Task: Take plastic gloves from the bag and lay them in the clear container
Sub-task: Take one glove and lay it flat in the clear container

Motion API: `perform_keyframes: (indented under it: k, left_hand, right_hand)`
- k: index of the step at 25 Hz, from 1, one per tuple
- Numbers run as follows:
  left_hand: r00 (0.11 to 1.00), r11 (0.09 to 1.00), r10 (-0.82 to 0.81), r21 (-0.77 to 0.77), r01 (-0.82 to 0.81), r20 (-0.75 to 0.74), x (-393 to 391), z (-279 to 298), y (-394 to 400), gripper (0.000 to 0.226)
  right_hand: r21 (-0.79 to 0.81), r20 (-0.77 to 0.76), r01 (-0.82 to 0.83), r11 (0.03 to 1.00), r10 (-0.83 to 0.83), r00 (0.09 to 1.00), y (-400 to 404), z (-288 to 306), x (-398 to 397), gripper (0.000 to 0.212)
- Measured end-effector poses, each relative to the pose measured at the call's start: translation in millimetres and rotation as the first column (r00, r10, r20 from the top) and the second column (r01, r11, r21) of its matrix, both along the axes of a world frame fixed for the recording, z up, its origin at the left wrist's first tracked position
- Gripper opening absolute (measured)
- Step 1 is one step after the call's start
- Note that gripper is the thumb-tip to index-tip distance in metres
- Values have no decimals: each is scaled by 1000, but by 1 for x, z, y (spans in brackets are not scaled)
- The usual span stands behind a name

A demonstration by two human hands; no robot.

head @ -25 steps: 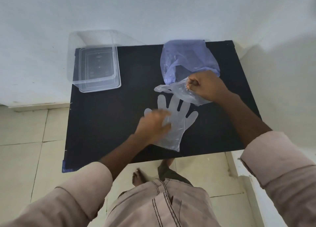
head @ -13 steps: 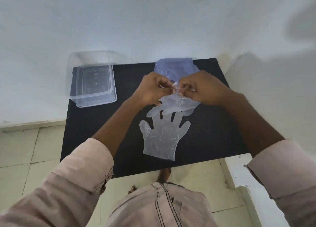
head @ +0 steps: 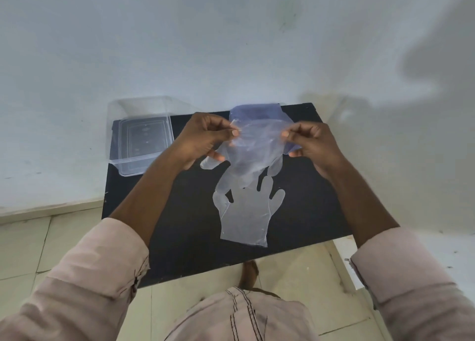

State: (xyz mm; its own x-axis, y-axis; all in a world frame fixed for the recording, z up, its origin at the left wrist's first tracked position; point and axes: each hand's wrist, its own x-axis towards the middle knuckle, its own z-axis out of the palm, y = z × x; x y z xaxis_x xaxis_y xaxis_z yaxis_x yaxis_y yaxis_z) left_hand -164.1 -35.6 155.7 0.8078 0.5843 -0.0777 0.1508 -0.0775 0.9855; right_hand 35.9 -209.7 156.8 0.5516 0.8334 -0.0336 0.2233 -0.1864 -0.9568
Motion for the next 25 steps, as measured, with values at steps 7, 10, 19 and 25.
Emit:
perform_keyframes:
  k: [7, 10, 19, 25]
  left_hand:
    - [999, 993, 34, -117, -31, 27, -39, -14, 17, 23]
    - [1000, 992, 25, -123, -25, -1, -32, -16, 14, 25]
    - [970, 960, 241, -145, -241, -15, -2, -18, 34, 15]
    - [943, 921, 332, -203, -332, -36, 0, -19, 44, 15]
  right_hand:
    - [83, -53, -8, 997, 12, 999, 14, 0, -25, 7]
    - [85, -49, -23, 996, 27, 998, 22, -1, -27, 8]
    - [54, -48, -36, 998, 39, 998, 62, -7, 1, 7]
    - [64, -182, -51, 997, 61, 981, 99, -19, 11, 12]
